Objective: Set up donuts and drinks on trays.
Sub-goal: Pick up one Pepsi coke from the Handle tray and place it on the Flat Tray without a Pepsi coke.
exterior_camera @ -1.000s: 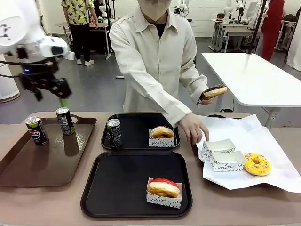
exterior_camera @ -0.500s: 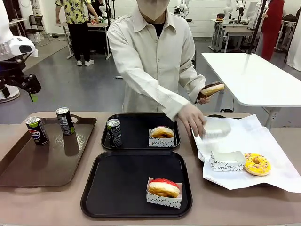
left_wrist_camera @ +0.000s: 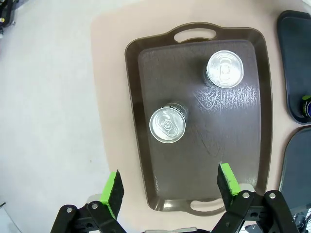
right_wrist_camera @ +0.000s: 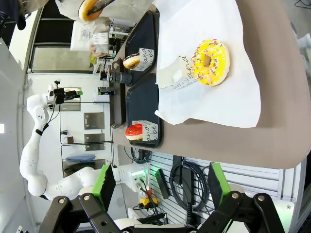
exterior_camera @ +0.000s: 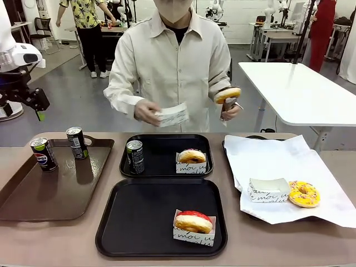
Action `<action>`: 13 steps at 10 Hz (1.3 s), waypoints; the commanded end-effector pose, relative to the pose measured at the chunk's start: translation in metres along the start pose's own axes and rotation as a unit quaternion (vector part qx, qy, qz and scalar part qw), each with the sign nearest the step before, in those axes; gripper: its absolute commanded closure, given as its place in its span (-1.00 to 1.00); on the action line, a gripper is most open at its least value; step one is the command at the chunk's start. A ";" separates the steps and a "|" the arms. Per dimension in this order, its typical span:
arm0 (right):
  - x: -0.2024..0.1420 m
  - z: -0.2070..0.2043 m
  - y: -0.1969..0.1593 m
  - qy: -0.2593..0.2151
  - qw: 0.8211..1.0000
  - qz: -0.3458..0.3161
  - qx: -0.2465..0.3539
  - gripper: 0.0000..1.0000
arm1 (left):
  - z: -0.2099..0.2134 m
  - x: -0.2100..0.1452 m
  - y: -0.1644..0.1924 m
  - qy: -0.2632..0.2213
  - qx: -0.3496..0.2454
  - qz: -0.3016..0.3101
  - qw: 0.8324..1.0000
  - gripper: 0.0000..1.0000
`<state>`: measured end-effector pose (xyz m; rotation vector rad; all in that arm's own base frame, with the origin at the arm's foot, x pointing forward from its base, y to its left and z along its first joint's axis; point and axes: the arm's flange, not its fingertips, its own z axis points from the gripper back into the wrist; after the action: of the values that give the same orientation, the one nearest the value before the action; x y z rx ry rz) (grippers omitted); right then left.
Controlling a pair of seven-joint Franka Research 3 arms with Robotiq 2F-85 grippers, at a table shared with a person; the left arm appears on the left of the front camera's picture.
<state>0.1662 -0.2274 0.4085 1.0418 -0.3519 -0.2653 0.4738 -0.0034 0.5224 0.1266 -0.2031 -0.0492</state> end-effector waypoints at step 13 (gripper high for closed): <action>0.002 -0.002 0.000 -0.002 1.000 0.009 0.009 -1.00 | -0.115 0.009 0.008 0.024 -0.031 0.158 0.987 -1.00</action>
<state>0.1662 -0.2274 0.4086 1.0417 -0.3520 -0.2653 0.5016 0.0154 0.4140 0.0185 -0.1565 0.2210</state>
